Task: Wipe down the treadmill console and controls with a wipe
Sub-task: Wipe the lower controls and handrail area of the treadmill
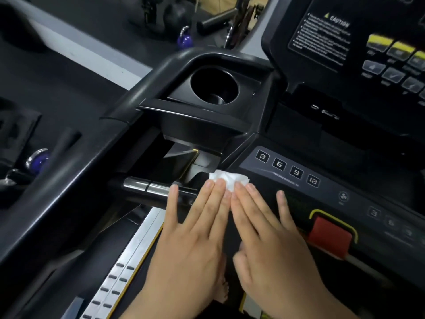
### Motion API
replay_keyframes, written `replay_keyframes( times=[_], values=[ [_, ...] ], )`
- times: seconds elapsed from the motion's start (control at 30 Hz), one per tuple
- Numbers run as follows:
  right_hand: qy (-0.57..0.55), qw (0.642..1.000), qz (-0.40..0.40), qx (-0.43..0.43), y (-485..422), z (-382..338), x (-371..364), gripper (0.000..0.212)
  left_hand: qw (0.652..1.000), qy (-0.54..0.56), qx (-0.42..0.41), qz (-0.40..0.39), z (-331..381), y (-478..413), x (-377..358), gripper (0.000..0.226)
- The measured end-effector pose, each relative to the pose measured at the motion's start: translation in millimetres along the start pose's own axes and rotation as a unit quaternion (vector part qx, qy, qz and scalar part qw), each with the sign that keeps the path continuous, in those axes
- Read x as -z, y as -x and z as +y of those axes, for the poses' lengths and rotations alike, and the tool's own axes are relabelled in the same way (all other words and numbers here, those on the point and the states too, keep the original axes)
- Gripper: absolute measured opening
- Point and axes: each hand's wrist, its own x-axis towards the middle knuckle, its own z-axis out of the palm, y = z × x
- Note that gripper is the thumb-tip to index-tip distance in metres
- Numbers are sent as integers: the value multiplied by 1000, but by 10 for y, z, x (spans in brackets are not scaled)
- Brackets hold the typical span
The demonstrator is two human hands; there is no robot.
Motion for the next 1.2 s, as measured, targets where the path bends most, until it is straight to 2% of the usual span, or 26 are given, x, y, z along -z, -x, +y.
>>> replay_keyframes(
  times=[0.07, 0.17, 0.27, 0.37, 0.47, 0.53, 0.63, 0.7, 0.8, 0.87, 0.97, 1.1, 1.2],
  values=[
    [3, 1000, -6, 8, -110, -43, 25, 77, 998, 50, 21, -32, -76, -37, 72, 72],
    [16, 1000, -8, 10, -290, -40, 85, 76, 979, 194, 44, -52, -228, -148, 179, 84],
    [52, 998, -25, 8, -517, 57, 197, 75, 956, 283, 37, -68, -329, -418, 250, 78],
    [72, 996, -53, -7, -722, 192, 317, 79, 949, 309, 36, -61, -366, -706, 284, 70],
    [94, 994, -59, -21, -806, 334, 427, 75, 954, 298, 30, -28, -322, -781, 273, 60],
    [106, 992, -62, -1, -781, 364, 471, 71, 962, 271, 26, -16, -265, -654, 263, 59],
    [117, 989, -42, 78, -612, 212, 391, 63, 976, 211, 49, -34, -211, -279, 227, 78],
    [110, 988, -29, 105, -425, 75, 254, 65, 983, 169, 64, -47, -227, -46, 188, 83],
    [93, 988, -20, 123, -267, 15, 132, 67, 992, 98, 41, -65, -159, 121, 117, 82],
    [94, 987, -7, 129, -245, 71, 123, 63, 994, 69, 43, -73, -95, 93, 95, 73],
    [128, 987, -6, 92, -322, 273, 197, 61, 995, 51, 44, -79, -55, -211, 131, 73],
    [158, 987, -21, -6, -498, 556, 383, 64, 998, 41, -27, -42, -46, -887, 234, 80],
    [117, 992, 6, -47, -405, 538, 344, 65, 998, 23, -56, -36, 4, -948, 257, 79]
  ],
)
